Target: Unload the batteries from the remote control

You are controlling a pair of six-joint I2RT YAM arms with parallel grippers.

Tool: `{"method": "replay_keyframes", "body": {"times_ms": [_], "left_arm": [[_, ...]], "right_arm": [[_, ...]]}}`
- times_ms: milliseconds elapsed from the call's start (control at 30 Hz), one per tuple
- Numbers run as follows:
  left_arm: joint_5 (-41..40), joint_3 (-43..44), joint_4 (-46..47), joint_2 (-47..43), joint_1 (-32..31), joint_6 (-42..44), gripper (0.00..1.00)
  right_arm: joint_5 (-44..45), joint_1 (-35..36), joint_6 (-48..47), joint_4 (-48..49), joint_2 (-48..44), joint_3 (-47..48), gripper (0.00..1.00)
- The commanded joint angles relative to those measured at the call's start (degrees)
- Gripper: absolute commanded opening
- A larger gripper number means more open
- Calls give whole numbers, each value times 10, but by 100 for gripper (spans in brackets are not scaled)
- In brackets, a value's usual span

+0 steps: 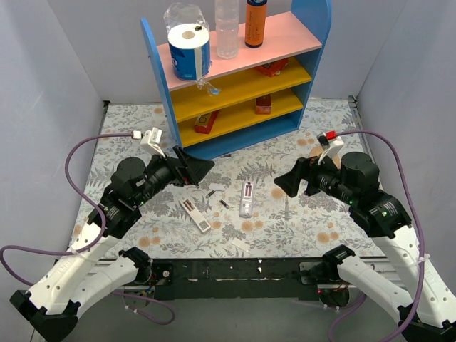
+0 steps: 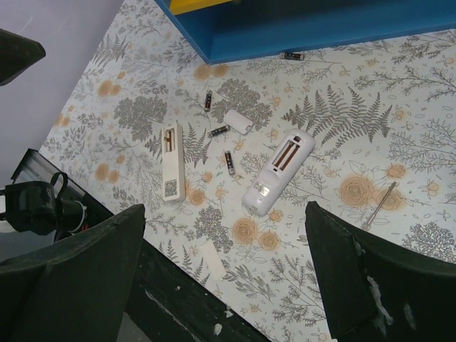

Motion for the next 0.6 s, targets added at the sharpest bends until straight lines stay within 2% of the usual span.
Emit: {"method": "replay_keyframes", "body": {"times_ms": [0, 567], "left_arm": [[-5, 27, 8, 2, -1, 8, 98], [-13, 22, -9, -24, 0, 14, 98]], "right_arm": [[-12, -1, -16, 12, -6, 29, 98], [11, -2, 12, 19, -7, 3, 98]]}}
